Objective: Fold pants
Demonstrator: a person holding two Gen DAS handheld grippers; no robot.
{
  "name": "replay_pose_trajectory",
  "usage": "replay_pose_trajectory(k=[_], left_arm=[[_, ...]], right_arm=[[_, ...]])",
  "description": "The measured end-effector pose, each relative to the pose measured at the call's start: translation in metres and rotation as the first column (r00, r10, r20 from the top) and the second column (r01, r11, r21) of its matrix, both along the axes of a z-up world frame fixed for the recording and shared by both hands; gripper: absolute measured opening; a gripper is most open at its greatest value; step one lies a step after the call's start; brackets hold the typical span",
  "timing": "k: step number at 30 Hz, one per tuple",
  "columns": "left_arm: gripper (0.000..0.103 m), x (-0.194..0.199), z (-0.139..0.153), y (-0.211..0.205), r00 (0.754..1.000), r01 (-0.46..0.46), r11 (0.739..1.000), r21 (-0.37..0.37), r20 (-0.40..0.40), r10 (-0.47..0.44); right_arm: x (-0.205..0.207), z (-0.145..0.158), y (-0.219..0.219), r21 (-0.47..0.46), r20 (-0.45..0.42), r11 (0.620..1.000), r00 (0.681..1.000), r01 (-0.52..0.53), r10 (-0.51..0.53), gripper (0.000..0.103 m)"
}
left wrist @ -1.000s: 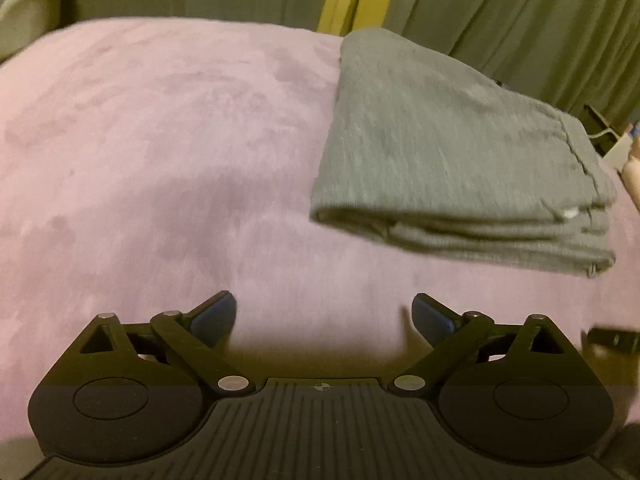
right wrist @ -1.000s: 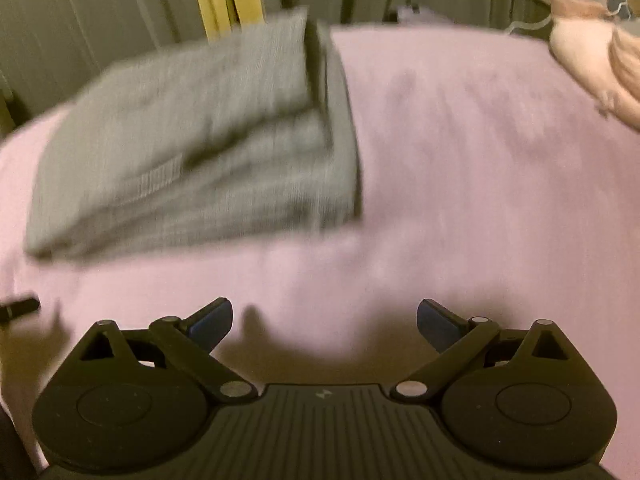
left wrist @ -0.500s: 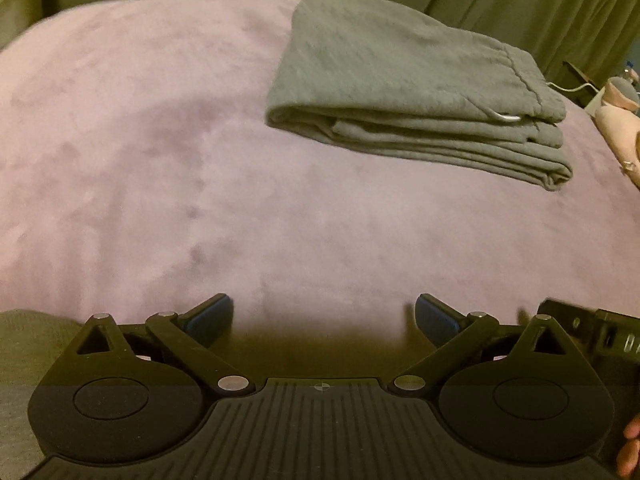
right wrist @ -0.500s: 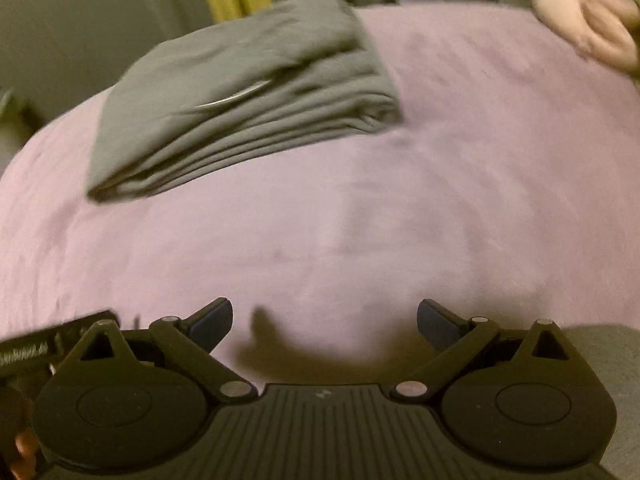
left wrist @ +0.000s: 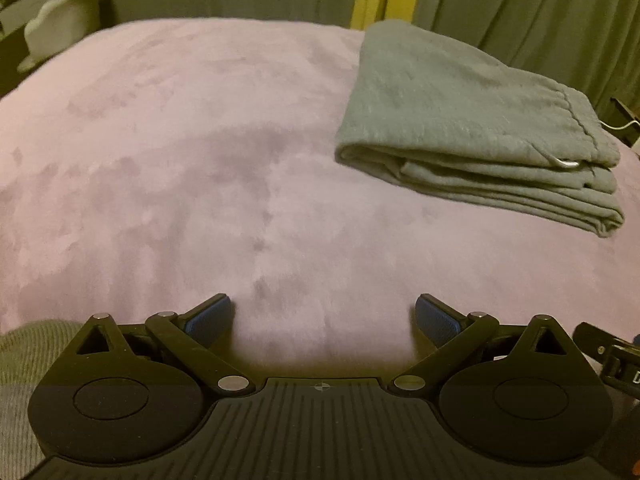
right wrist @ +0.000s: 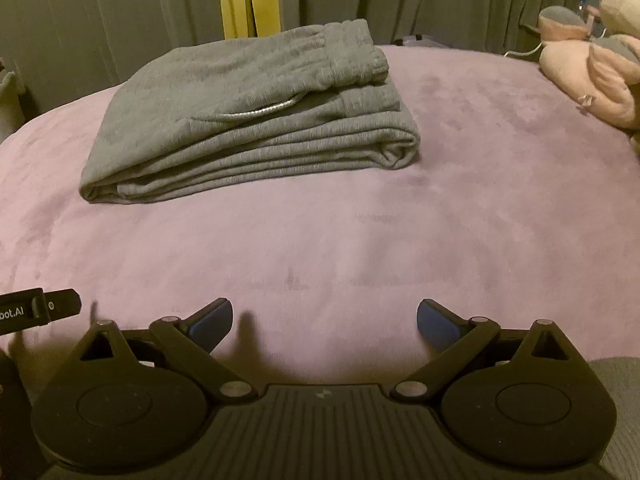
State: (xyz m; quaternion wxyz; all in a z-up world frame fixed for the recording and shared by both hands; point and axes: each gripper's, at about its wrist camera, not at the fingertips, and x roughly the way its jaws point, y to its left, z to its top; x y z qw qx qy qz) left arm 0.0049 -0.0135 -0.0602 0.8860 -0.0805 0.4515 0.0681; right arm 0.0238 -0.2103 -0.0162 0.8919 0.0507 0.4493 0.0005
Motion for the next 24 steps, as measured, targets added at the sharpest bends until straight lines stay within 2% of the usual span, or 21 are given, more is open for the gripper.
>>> replay_pose_trajectory(k=[11, 18, 24], left_arm=[[0.102, 0.013, -0.012, -0.020, 0.997, 0.081, 0.994, 0.077, -0.002, -0.081], [0.102, 0.017, -0.013, -0.026, 0.992, 0.122, 0.989, 0.081, 0.019, -0.123], [0.102, 0.019, -0.010, -0.031, 0.984, 0.170, 0.983, 0.069, 0.051, -0.173]], right_arm=[[0.012, -0.005, 0.004, -0.044, 0.051, 0.999, 0.999, -0.014, 0.016, 0.099], [0.012, -0.002, 0.002, -0.046, 0.097, 0.999, 0.995, -0.004, 0.009, 0.099], [0.008, 0.005, 0.011, -0.096, 0.154, 0.994, 0.986, -0.051, 0.065, 0.099]])
